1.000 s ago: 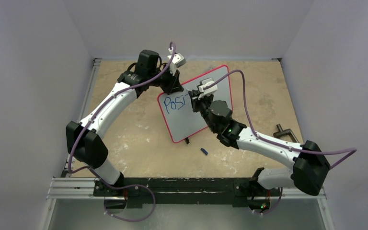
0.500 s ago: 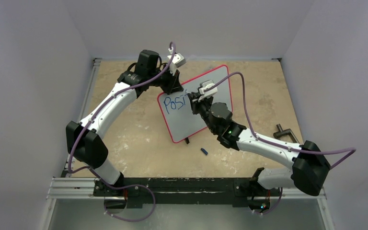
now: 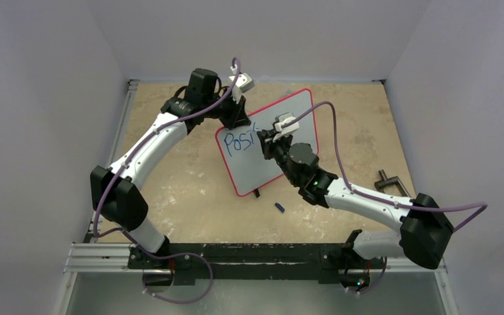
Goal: Write a sentence on the whiteboard
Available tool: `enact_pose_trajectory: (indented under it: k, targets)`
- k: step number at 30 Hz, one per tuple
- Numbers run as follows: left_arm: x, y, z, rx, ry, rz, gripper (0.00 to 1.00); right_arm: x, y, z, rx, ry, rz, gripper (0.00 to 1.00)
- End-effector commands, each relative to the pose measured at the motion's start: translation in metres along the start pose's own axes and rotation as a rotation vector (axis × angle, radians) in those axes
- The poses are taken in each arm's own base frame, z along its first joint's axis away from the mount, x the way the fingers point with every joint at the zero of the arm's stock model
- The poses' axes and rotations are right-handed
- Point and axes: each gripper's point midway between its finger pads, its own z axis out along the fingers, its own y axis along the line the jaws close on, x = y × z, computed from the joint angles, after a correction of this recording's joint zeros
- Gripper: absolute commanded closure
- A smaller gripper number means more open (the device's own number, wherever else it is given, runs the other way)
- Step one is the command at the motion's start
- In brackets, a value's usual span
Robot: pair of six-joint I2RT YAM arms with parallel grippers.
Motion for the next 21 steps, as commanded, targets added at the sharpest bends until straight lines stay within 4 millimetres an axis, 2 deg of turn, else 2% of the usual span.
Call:
enact_pose_trajectory:
  k: [1, 21]
  targets:
    - [0.046, 0.007, 0.006, -0.039, 0.169, 0.031, 1.00, 0.016, -0.005, -0.005, 0.006, 0.041, 0.005, 1.00]
    - [0.045, 0.006, 0.006, -0.040, 0.167, 0.034, 1.00, 0.028, -0.016, -0.016, 0.045, 0.068, 0.008, 1.00]
